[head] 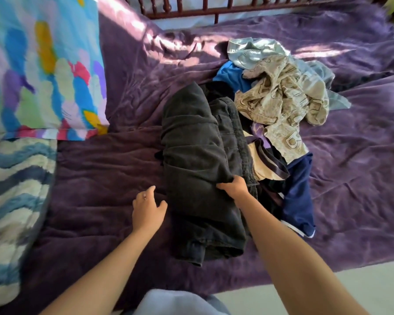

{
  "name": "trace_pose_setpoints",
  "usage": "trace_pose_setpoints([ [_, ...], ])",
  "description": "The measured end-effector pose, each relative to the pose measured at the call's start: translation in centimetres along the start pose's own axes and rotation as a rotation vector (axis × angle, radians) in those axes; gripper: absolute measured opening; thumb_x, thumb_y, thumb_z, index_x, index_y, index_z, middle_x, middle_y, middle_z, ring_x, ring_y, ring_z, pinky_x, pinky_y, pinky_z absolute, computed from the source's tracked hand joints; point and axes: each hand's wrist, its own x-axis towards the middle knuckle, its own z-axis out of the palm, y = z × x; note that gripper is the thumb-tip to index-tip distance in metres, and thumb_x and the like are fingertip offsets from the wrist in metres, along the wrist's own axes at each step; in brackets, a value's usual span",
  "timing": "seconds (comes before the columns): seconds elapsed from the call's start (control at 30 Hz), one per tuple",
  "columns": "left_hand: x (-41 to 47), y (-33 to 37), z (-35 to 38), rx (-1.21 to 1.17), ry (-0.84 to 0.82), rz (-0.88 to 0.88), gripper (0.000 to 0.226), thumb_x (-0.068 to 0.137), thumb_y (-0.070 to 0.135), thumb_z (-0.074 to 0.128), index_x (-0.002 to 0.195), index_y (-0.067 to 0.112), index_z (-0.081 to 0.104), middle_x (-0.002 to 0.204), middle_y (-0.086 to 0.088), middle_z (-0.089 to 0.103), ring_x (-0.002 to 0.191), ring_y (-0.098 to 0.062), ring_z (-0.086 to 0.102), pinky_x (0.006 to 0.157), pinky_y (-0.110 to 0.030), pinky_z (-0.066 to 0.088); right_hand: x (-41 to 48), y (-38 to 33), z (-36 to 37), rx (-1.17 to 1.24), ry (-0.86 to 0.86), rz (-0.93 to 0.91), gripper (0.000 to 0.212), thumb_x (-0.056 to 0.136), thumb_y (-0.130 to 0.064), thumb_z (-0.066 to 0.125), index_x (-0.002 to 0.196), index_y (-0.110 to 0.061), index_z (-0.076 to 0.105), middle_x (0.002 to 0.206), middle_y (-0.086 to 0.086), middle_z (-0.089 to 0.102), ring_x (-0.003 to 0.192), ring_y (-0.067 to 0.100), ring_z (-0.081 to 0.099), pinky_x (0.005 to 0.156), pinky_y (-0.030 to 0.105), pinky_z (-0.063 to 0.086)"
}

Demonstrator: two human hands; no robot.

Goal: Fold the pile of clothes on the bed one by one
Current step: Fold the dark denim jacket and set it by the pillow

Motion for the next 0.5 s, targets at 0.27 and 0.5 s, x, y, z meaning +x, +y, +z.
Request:
trace_pose_setpoints([
  [0.27,1.6,5.8,0.6,-0.079,-0.016,0.105,0.056,0.094,0.023,0.05,0.144,0.015,0.028,0.143,-0.012,0.033,0.131,-0.029,0.029,0.102,-0.039,0.033,-0.2,-0.3,-7.7,0.391,0.197,-0.296,0.023,0.084,0.0,0.061,0.105,-0.006,0.065,0.085,0.001,0.065,0.079,0.014,0.058,0.077,0.028,0.049],
  [0.5,2.7,8.6,2.4,0.111,-0.058,0.274,0.063,0.095,0.029,0.048,0.149,0.018,0.017,0.153,-0.009,0.02,0.138,-0.028,0.018,0.107,-0.039,0.03,3.6,5.4,-7.2,-0.138,0.264,0.223,0.045,0.097,-0.019,0.044,0.136,-0.001,0.034,0.135,0.027,0.042,0.127,0.041,0.036,0.104,0.043,0.031],
])
